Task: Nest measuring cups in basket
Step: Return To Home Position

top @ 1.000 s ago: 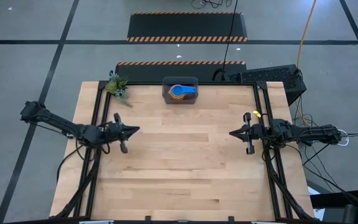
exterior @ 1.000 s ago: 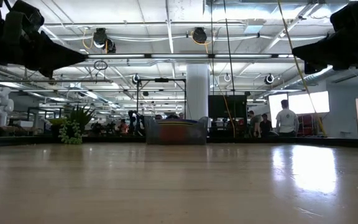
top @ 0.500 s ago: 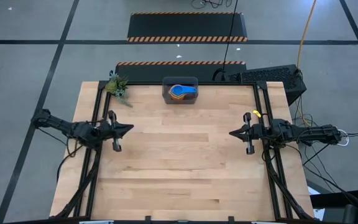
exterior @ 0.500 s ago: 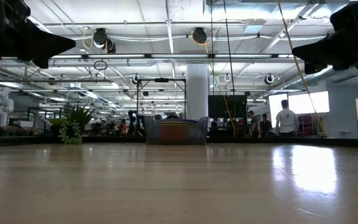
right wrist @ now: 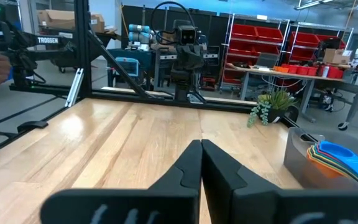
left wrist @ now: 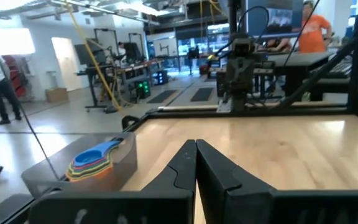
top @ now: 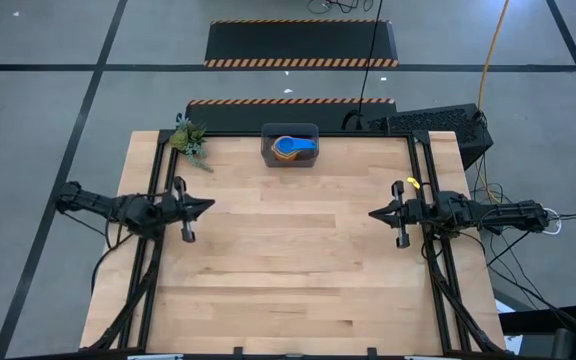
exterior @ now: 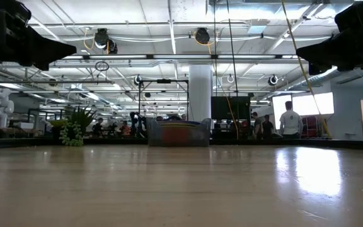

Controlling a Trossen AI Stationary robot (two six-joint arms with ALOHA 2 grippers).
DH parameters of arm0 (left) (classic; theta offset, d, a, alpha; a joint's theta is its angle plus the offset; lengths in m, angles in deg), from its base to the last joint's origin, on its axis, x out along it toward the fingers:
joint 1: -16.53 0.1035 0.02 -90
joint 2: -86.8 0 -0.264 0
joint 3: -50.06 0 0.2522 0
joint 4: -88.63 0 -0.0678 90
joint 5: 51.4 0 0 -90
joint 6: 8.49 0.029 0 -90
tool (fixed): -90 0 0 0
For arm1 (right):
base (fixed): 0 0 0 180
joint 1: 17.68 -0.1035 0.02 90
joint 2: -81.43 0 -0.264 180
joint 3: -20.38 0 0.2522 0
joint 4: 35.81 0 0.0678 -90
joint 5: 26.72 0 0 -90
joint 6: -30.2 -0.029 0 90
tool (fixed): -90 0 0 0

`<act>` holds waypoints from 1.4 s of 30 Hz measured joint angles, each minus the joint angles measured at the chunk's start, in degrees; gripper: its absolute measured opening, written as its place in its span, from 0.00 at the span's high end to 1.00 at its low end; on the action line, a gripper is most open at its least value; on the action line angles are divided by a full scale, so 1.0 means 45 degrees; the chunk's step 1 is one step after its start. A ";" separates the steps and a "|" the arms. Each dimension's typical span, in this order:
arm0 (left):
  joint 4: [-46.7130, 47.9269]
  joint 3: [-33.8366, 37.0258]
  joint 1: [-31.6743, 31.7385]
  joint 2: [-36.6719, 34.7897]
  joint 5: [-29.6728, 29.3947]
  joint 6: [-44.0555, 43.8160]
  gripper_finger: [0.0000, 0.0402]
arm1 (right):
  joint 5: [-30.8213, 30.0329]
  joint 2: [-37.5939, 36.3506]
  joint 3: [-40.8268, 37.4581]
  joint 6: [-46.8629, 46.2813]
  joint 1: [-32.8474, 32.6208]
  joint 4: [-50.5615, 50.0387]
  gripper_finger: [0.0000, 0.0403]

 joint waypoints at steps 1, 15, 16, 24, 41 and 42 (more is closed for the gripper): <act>0.0080 0.0000 0.0146 0.0000 0.0182 0.0002 0.98 | 0.0000 -0.0005 0.0000 0.0000 0.0000 0.0003 1.00; 0.0631 -0.0010 0.3341 0.0000 0.4194 -0.0153 0.98 | -0.0005 -0.0005 0.0000 -0.0002 0.0000 0.0023 1.00; 0.0697 -0.0015 0.3549 0.0000 0.4458 -0.0114 0.98 | -0.0005 -0.0005 0.0000 -0.0001 0.0000 0.0023 1.00; 0.0904 -0.0011 0.4684 0.0000 0.6129 -0.0384 0.98 | -0.0005 -0.0005 0.0000 -0.0002 0.0000 0.0030 1.00; 0.1053 -0.0005 0.4285 0.0049 0.6242 -0.1178 0.99 | -0.0005 -0.0005 0.0000 0.0000 -0.0004 0.0037 1.00; 0.1051 -0.0005 0.4285 0.0049 0.6237 -0.1114 0.99 | 0.0000 -0.0005 0.0000 -0.0001 0.0000 0.0037 1.00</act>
